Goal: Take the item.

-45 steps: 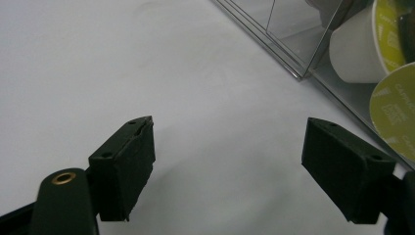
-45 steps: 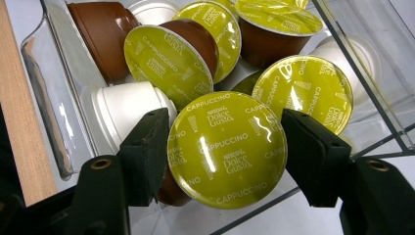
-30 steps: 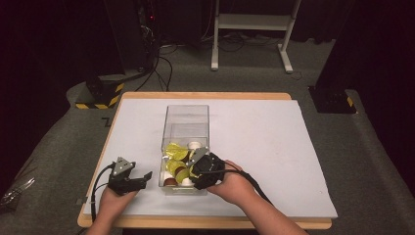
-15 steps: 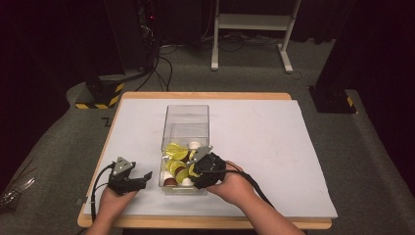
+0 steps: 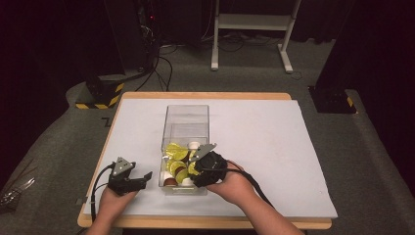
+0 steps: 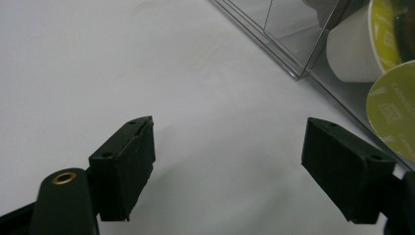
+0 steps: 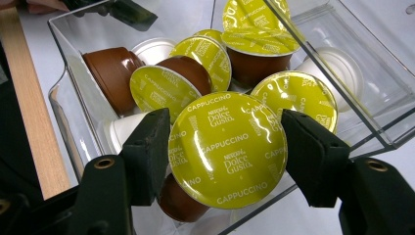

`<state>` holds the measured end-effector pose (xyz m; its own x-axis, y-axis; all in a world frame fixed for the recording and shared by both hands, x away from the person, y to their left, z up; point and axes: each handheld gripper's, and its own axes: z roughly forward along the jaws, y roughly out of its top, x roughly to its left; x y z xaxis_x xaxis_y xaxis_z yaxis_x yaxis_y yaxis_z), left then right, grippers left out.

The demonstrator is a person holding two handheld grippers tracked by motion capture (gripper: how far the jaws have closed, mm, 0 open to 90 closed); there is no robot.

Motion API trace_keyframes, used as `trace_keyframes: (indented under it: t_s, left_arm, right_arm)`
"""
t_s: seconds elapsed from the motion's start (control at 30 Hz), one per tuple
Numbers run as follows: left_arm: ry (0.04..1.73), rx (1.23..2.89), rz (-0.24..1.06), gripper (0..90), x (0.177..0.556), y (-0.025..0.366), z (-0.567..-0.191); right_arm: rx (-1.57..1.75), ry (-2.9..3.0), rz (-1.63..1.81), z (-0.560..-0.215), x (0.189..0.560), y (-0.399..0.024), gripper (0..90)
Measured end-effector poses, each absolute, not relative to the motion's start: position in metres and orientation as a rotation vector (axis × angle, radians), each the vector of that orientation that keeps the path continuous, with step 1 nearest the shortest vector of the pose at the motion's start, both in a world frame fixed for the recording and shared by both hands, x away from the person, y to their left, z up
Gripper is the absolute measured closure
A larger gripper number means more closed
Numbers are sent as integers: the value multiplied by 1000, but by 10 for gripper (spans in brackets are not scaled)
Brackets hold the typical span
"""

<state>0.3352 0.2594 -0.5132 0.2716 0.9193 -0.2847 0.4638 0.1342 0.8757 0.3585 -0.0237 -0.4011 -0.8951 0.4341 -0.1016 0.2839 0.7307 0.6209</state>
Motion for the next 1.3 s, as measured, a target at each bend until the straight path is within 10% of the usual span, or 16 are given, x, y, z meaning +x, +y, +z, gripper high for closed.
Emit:
trace_keyframes:
  t_s: [1.3]
  left_arm:
    - [1347,1500,528,205,335,258,-513]
  right_arm:
    - [669,2634,1095,-382,368,-31,380]
